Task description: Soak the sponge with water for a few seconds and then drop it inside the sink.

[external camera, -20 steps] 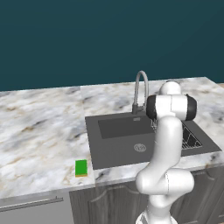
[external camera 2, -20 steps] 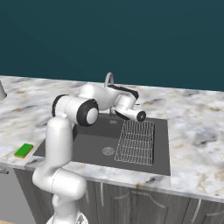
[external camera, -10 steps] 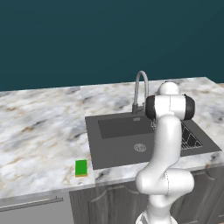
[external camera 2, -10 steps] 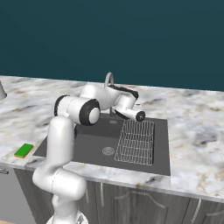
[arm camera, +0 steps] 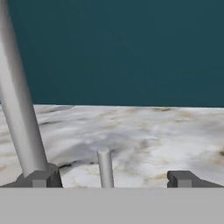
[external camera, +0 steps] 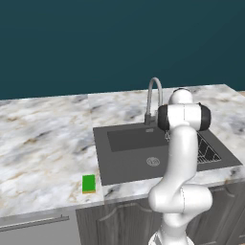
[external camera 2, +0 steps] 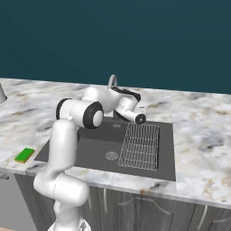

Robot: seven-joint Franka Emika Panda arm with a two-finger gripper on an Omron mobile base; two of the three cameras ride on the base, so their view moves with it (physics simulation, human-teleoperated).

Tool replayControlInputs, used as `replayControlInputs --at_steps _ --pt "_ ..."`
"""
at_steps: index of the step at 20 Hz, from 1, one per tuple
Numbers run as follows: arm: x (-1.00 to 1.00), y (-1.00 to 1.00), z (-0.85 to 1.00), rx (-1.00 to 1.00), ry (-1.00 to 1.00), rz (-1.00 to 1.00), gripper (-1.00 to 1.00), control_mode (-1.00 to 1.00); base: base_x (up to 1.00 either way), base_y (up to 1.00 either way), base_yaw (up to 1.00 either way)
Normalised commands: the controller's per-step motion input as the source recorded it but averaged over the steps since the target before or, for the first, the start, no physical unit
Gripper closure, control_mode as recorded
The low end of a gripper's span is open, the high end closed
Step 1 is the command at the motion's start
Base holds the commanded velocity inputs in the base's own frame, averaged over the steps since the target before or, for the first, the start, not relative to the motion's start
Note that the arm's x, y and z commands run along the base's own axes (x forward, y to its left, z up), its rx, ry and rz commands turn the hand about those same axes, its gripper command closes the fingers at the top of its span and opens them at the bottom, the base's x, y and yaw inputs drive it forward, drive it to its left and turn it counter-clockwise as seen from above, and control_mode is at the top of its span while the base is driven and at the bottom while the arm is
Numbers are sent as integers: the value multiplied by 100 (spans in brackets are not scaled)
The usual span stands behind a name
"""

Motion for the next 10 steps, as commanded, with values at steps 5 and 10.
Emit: replayControlInputs --at_steps 5,10 --pt "6 0 -2 0 0 -8 -100 -100 0 0 0" --pt "0 0 0 0 0 -1 -100 -100 0 0 0"
